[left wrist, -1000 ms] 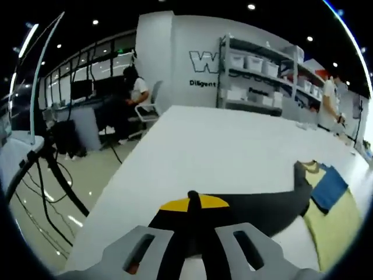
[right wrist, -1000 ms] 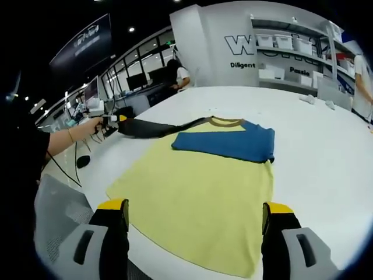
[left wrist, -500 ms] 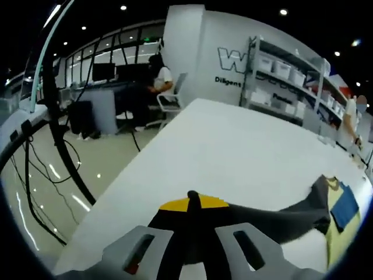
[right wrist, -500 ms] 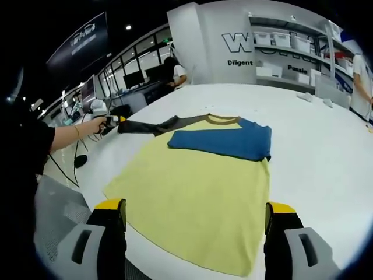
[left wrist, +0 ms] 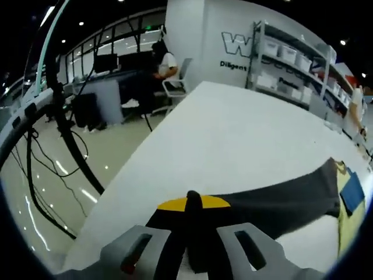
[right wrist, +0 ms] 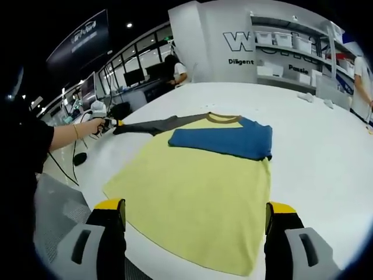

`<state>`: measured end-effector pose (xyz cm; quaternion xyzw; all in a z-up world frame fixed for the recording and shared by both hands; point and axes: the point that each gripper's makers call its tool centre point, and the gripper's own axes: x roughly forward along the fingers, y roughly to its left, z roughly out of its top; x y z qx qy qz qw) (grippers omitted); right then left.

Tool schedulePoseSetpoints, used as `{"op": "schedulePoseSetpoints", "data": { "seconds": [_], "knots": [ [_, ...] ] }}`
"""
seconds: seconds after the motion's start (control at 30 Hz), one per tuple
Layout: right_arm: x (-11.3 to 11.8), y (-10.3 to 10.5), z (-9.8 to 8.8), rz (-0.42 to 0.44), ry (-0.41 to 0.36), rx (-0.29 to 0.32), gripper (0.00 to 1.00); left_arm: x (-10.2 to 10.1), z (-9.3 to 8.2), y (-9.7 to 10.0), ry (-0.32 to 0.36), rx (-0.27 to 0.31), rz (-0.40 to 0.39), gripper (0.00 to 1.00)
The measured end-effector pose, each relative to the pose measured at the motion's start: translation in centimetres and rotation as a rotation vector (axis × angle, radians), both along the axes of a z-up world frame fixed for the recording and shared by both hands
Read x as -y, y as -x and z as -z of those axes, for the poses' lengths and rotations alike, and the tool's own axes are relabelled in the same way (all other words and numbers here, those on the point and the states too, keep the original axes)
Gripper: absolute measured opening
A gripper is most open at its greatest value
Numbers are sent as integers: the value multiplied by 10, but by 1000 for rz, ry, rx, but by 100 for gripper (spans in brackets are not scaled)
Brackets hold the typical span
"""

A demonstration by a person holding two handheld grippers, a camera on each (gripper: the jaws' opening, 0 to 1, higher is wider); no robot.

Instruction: Fold the garment on the visible template until the final outline fits inside the template.

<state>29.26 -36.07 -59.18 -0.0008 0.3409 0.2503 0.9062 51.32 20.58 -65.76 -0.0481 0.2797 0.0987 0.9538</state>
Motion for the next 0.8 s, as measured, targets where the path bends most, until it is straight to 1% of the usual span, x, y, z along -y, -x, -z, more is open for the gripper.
{"op": "schedulePoseSetpoints", "data": {
  "seconds": [0.03, 0.1, 0.2, 0.23, 0.33, 0.37, 0.43, 0.57, 0.7, 0.8],
  "knots": [
    [0, 0, 0, 1, 0, -1, 99, 0, -2, 2, -14, 5, 9, 19],
    [0, 0, 0, 0, 1, -2, 99, -3, -2, 6, -22, -3, 13, 28],
    [-4, -1, 0, -8, 2, 2, 99, -4, -5, 11, 9, -2, 18, 37],
    [-4, -2, -1, -10, 2, 4, 99, -3, -6, 12, 12, 5, 25, 42],
    [-8, -2, -2, -20, -1, 7, 99, 1, -8, 20, 20, 6, 45, 53],
    [-9, -2, -2, -24, -1, 7, 99, 1, -8, 21, 21, 5, 47, 55],
    [-10, -2, -3, -31, 1, 9, 99, 3, -7, 26, 24, 2, 63, 57],
    [-11, -2, -4, -39, 11, 11, 99, 7, -6, 36, 19, -19, 88, 57],
    [-10, -1, -5, -35, 11, 15, 99, 12, -3, 45, 20, -49, 126, 53],
    [-10, 1, -4, -37, 14, 12, 99, 17, 4, 53, 23, -82, 146, 50]
  ]
}}
